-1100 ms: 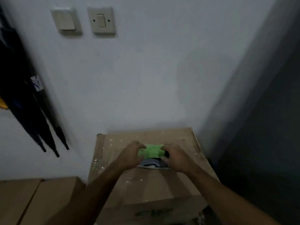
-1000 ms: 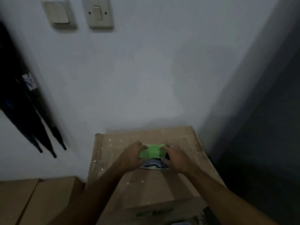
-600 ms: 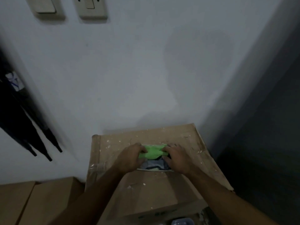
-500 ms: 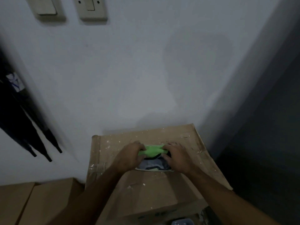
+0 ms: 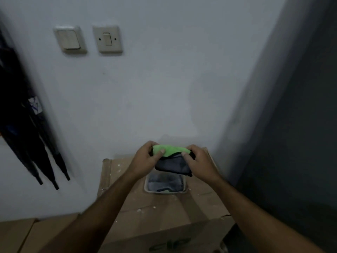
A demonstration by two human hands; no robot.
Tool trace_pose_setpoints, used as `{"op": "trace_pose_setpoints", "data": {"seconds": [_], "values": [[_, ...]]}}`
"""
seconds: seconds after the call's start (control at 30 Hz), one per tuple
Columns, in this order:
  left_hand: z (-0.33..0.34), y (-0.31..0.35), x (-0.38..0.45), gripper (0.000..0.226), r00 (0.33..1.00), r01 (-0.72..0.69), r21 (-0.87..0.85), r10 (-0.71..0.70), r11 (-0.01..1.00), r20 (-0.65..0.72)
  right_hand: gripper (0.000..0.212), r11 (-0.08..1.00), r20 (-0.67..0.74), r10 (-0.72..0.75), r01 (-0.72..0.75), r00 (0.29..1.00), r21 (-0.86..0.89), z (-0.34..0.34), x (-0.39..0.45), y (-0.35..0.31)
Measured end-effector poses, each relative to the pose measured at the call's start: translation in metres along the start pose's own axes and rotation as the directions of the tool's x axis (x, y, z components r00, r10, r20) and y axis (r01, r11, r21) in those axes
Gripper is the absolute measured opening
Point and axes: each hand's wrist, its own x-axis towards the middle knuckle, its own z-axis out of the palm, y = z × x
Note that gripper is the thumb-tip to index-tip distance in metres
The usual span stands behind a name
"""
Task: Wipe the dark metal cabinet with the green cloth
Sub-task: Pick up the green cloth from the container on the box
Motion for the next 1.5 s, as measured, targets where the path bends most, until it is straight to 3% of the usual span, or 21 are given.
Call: {"op": "trace_pose_setpoints", "data": {"seconds": [0.17,0.27,0.33,0.43,0.6,0.73,0.9,0.97,1.03,1.13,1.2,1.3,1.4,1.5], "values": [[0.018,0.049,-0.018,0.029,0.986,0.167,-0.309,-0.156,0.936,0.06,0.024,0.932,0.063,0.17,-0.181,0.983,0.313,-0.04,-0.013,-0.014],[0.036,0.074,-0.041,0.033,0.959,0.282,-0.467,-0.238,0.838,0.153,0.015,0.848,0.148,0.188,-0.236,0.971,0.475,-0.069,-0.031,-0.018],[0.048,0.088,-0.058,0.041,0.957,0.287,-0.514,-0.228,0.808,0.176,0.016,0.814,0.219,0.154,-0.249,0.964,0.525,-0.09,-0.047,-0.016],[0.07,0.107,-0.09,0.049,0.969,0.246,-0.549,-0.205,0.799,0.135,0.03,0.861,0.277,0.081,-0.207,0.957,0.464,-0.123,-0.075,-0.009],[0.123,0.14,-0.147,0.046,0.979,0.198,-0.473,-0.201,0.858,0.045,0.018,0.925,0.219,-0.028,-0.058,0.975,0.376,-0.172,-0.133,0.004],[0.16,0.171,-0.186,0.03,0.985,0.172,-0.439,-0.167,0.882,0.049,0.014,0.936,0.181,-0.008,-0.056,0.983,0.348,-0.214,-0.176,0.009],[0.184,0.221,-0.216,0.026,0.988,0.097,-0.411,-0.038,0.907,0.15,0.023,0.925,0.246,-0.006,-0.088,0.969,0.37,-0.276,-0.212,-0.004],[0.19,0.24,-0.226,0.029,0.977,0.063,-0.383,0.021,0.922,0.211,0.011,0.896,0.28,-0.004,-0.122,0.96,0.427,-0.299,-0.224,-0.012],[0.196,0.257,-0.234,0.031,0.964,0.04,-0.381,0.065,0.924,0.259,0.03,0.869,0.232,0.025,-0.136,0.972,0.475,-0.316,-0.236,-0.021],[0.213,0.276,-0.247,0.031,0.937,0.026,-0.382,0.111,0.924,0.333,0.05,0.936,0.159,0.045,-0.098,0.986,0.339,-0.334,-0.254,-0.025],[0.225,0.282,-0.257,0.029,0.918,0.034,-0.385,0.123,0.922,0.377,0.05,0.963,0.223,0.057,-0.112,0.973,0.246,-0.342,-0.266,-0.025],[0.238,0.288,-0.273,0.032,0.912,0.094,-0.425,0.093,0.9,0.399,0.04,0.958,0.298,0.049,-0.129,0.953,0.255,-0.354,-0.286,-0.025],[0.245,0.3,-0.289,0.032,0.887,0.177,-0.495,0.08,0.851,0.455,0.024,0.976,0.241,0.029,-0.079,0.97,0.203,-0.366,-0.305,-0.026],[0.257,0.32,-0.302,0.025,0.882,0.162,-0.505,0.105,0.848,0.459,0.033,0.979,0.178,0.01,-0.046,0.984,0.2,-0.381,-0.323,-0.031]]}}
